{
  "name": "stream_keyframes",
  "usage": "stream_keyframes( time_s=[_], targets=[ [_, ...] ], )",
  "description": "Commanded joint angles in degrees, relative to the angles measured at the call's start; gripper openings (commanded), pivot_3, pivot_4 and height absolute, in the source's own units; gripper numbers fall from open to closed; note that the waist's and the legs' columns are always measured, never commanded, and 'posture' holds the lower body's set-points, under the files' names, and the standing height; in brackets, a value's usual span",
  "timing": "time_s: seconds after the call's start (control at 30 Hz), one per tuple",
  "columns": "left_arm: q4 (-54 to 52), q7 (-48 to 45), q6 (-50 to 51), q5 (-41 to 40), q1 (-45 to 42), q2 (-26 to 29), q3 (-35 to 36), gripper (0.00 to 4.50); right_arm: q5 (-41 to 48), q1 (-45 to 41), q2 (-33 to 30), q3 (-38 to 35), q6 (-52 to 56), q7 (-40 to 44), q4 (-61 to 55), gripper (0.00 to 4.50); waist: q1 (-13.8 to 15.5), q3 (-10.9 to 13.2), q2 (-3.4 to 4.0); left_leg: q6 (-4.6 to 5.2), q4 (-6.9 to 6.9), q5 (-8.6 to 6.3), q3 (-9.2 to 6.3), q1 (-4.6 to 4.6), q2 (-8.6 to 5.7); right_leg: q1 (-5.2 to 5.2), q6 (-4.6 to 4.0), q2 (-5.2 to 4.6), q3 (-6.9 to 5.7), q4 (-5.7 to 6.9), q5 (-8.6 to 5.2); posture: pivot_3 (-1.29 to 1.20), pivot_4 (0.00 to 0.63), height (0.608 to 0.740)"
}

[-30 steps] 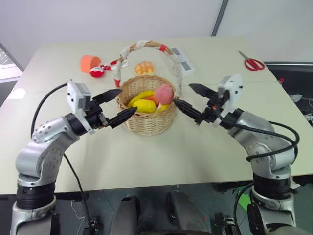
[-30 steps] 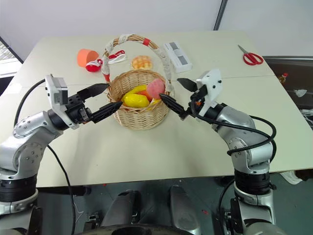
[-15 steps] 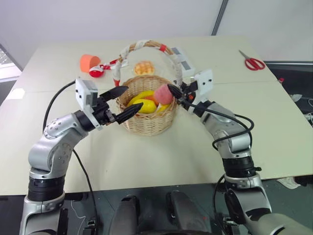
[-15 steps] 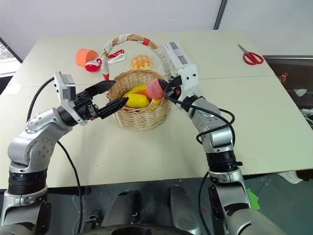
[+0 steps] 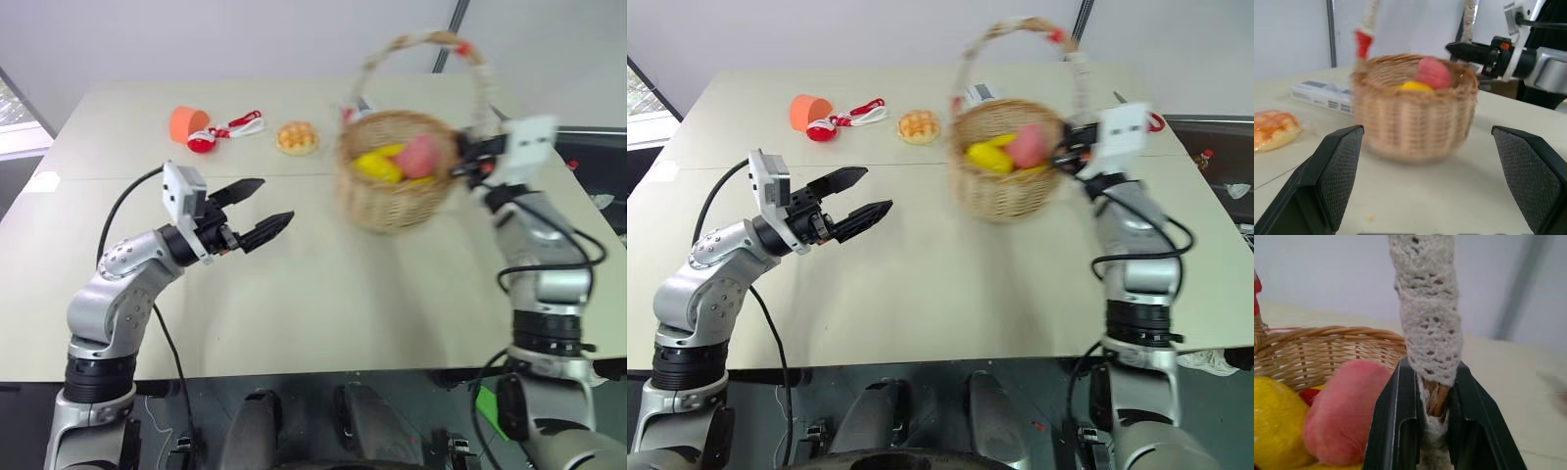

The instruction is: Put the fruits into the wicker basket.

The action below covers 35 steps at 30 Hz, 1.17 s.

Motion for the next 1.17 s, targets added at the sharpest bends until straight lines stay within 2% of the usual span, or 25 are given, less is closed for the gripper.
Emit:
stream_keyframes(
  time_s=[0.03, 0.1, 0.17, 0.2, 0.37, 0.5, 0.63, 0.77, 0.87, 1.03, 1.17],
  targets=[
    [0.40, -0.85, -2.04, 1.11, -1.88, -0.76, -1.78, 4.50, -1.95, -1.48, -0.90, -2.21, -5.34, -3.35, 4.31, 0.12, -0.64, 0.00, 0.01, 0.00, -0.02, 0.00, 0.02, 0.02, 0.01, 0.00, 0.00, 0.03, 0.02, 0.00, 0.00, 0.00, 0.150, 0.740],
    [0.82, -0.88, -2.40, 1.47, -2.28, -1.17, -2.39, 4.50, -2.23, -1.54, -0.69, -2.35, -6.60, -3.61, 6.67, 0.12, -1.37, 0.01, 0.02, 0.00, -0.06, 0.00, 0.14, 0.14, 0.10, -0.01, 0.00, 0.17, 0.17, 0.02, 0.00, 0.00, 0.150, 0.740],
    [1.02, -1.05, -2.60, 1.71, -2.48, -1.30, -2.65, 4.50, -1.43, -1.23, -0.47, -3.09, -7.29, -3.49, 7.17, 1.18, -2.08, 0.03, 0.07, 0.01, -0.09, 0.00, 0.17, 0.22, 0.16, -0.01, -0.01, 0.26, 0.24, 0.09, 0.00, 0.00, 0.150, 0.740],
    [1.10, -1.14, -2.65, 1.77, -2.54, -1.33, -2.65, 4.50, -0.95, -0.71, -0.63, -3.84, -7.23, -3.70, 6.50, 1.54, -2.18, 0.02, 0.12, 0.01, -0.09, 0.00, 0.16, 0.24, 0.18, -0.01, -0.01, 0.30, 0.25, 0.11, 0.00, 0.00, 0.150, 0.740],
    [2.20, -1.69, -3.43, 2.39, -2.35, -1.11, -2.47, 4.50, 0.43, 3.00, -2.32, -7.21, -6.13, -4.22, 0.89, 4.11, -1.67, 0.01, 0.14, 0.01, -0.09, 0.00, 0.14, 0.21, 0.17, 0.00, -0.01, 0.27, 0.26, 0.12, 0.00, 0.00, 0.150, 0.740],
    [3.58, -0.93, -3.80, 3.42, -1.54, 0.02, -1.18, 4.50, 4.43, 7.84, -4.59, -10.72, -4.80, -0.33, -5.26, 4.11, -0.88, 0.01, 0.14, 0.01, -0.05, 0.00, 0.16, 0.15, 0.11, 0.00, 0.01, 0.16, 0.28, 0.07, 0.00, 0.00, 0.150, 0.740],
    [5.79, 1.23, -3.84, 5.89, 0.66, 2.82, 1.47, 4.50, 11.28, 15.74, -8.20, -11.54, -1.09, 10.13, -10.73, 4.11, -0.62, 0.01, 0.14, 0.02, -0.06, -0.01, 0.16, 0.18, 0.13, 0.01, 0.02, 0.20, 0.28, 0.05, -0.01, 0.00, 0.150, 0.740],
    [6.90, 2.01, -5.44, 8.25, 4.89, 4.98, 3.40, 4.50, 14.28, 23.07, -11.13, -5.62, 0.88, 20.82, -17.40, 4.11, -0.87, 0.01, 0.14, 0.03, -0.07, -0.01, 0.18, 0.28, 0.18, 0.05, 0.01, 0.26, 0.29, 0.07, -0.02, 0.00, 0.150, 0.740],
    [6.33, 3.44, -5.42, 7.33, 8.41, 4.64, 6.21, 4.50, 13.48, 25.23, -11.13, 2.07, 0.15, 26.18, -21.44, 4.11, -0.95, 0.01, 0.14, 0.03, -0.07, -0.01, 0.18, 0.28, 0.22, 0.05, 0.01, 0.29, 0.29, 0.07, -0.02, 0.00, 0.150, 0.740],
    [5.59, 5.45, -6.41, 9.22, 12.76, 4.26, 6.60, 4.50, 10.97, 21.81, -7.77, 11.84, -1.14, 28.26, -20.01, 4.11, -0.53, 0.01, 0.13, 0.03, -0.04, -0.01, 0.14, 0.26, 0.22, 0.06, 0.01, 0.25, 0.26, 0.06, -0.02, 0.00, 0.150, 0.740],
    [4.39, 6.43, -7.18, 9.35, 14.41, 3.64, 7.03, 4.50, 9.16, 19.19, -6.11, 14.66, -2.97, 28.92, -16.57, 4.11, -0.22, 0.01, 0.09, 0.02, -0.03, -0.01, 0.14, 0.20, 0.18, 0.06, 0.01, 0.16, 0.24, 0.02, -0.02, 0.00, 0.150, 0.740]
  ],
)
